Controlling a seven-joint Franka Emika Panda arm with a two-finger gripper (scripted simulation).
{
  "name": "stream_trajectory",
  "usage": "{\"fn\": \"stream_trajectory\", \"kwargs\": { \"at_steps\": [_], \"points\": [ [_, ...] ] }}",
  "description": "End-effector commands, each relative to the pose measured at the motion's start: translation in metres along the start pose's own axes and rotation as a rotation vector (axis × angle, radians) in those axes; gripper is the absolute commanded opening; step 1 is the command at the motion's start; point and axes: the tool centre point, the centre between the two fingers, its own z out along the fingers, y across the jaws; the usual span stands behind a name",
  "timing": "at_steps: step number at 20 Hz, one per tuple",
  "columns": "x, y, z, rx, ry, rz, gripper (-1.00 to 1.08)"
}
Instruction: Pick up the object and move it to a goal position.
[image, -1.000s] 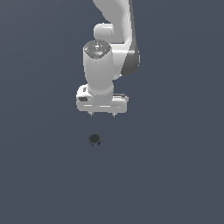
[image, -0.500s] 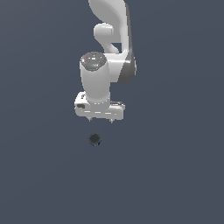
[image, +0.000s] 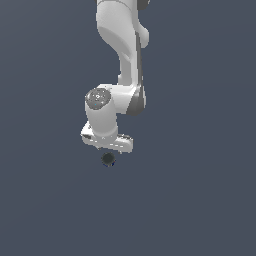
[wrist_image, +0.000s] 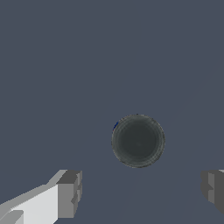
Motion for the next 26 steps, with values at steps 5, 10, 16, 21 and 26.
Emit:
{"fn": "stream_trajectory", "kwargs": {
  "at_steps": [5, 10, 16, 21, 26],
  "points": [
    [0.008, 0.011, 0.03, 0.001, 0.002, 0.05, 1.0],
    [0.009, 0.013, 0.037, 0.001, 0.003, 0.061, 1.0],
    [0.009, 0.013, 0.045, 0.001, 0.002, 0.06, 1.0],
    [0.008, 0.013, 0.069, 0.001, 0.002, 0.061, 1.0],
    [0.009, 0.013, 0.085, 0.001, 0.003, 0.062, 1.0]
  ]
}}
